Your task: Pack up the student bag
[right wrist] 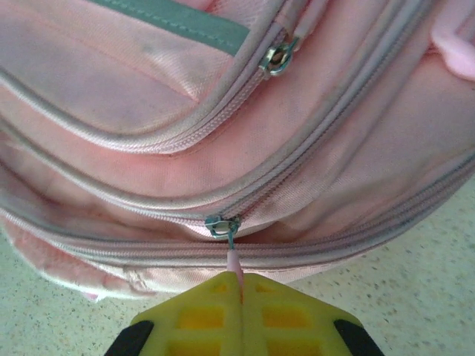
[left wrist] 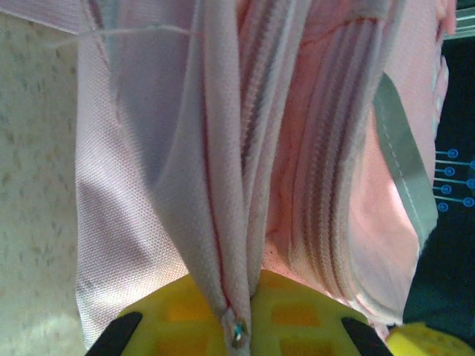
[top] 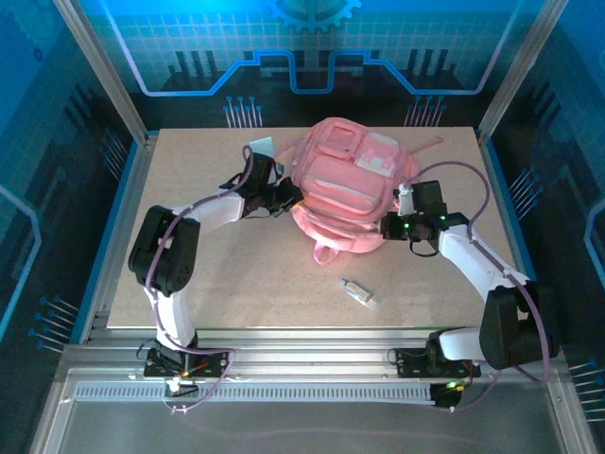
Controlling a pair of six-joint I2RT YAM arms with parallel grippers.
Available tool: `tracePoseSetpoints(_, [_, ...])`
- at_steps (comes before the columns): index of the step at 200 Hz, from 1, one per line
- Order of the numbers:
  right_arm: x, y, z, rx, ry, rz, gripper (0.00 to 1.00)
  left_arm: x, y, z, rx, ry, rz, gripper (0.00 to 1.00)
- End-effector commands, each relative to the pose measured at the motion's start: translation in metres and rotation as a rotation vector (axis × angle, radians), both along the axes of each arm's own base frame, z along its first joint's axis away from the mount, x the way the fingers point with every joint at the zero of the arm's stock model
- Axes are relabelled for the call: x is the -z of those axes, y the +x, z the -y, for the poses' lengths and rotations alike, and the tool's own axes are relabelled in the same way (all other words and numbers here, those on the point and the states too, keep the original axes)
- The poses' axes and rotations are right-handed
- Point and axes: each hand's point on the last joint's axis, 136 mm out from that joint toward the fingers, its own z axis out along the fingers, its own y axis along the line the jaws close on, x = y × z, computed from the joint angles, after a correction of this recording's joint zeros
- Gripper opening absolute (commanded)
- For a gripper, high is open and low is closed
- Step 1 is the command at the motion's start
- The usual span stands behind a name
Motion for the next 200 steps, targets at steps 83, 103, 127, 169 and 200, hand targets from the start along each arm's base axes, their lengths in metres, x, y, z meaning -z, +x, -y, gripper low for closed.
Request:
tracePoseSetpoints(83, [0.003,0.002,-0.119,-0.250,0.171,-0.037,0.00,-0.024,-0.004,-0.051,-0.266,-0.067,0.062,0.92])
tracePoseSetpoints(103, [-0.003,0.005,-0.136,-0.287,0.181,-0.027,0.00,-0.014,-0.023,-0.038,-0.282,-0.120,0.026,0.90])
tracePoseSetpoints(127, [-0.009,0.004,-0.149,-0.317,0.195,-0.020,0.00,0.000,-0.033,-0.024,-0.295,-0.152,0.007,0.86])
tracePoseSetpoints(169, [-0.002,-0.009,-0.138,-0.313,0.142,-0.036,0.00,0.026,-0.020,0.000,-0.264,-0.180,-0.030,0.56])
tracePoseSetpoints(200, [0.015,-0.017,-0.103,-0.265,-0.001,-0.060,0.00,0.028,-0.014,0.002,-0.244,-0.173,-0.005,0.11])
